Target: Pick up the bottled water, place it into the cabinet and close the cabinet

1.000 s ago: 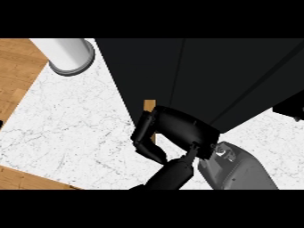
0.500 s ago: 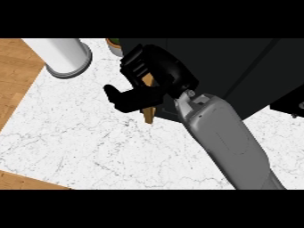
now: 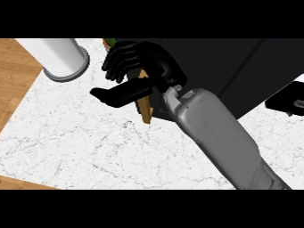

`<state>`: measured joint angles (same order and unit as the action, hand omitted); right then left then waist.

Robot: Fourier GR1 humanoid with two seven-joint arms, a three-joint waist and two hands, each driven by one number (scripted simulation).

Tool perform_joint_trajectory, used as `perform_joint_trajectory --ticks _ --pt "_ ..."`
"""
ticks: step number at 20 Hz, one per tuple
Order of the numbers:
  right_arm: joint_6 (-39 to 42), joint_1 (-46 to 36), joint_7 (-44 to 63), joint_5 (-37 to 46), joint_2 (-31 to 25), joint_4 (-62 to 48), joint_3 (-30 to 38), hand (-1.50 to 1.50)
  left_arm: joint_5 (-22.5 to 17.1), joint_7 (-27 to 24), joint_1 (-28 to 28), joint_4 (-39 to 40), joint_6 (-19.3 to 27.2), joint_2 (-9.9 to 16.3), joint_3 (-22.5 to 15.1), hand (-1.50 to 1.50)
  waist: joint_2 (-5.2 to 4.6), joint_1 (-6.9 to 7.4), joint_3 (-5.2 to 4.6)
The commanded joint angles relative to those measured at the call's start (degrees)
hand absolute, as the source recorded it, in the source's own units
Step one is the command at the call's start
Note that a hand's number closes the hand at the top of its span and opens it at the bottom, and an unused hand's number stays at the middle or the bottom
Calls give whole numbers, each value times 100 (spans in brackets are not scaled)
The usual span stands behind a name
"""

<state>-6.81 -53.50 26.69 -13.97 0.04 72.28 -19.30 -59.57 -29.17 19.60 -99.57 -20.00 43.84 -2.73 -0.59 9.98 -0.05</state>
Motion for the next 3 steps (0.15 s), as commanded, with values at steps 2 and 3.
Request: perform_joint_trajectory --ticks 2,3 --pt "-757 -769 -444 -132 -4 -1033 664 -150 0 -48 115 -9 -89 -40 25 -150 -165 45 -16" --pt "-762 -814 -456 -216 -4 -1097 604 -150 11 -17 88 -123 -46 -34 3 -150 -160 22 -9"
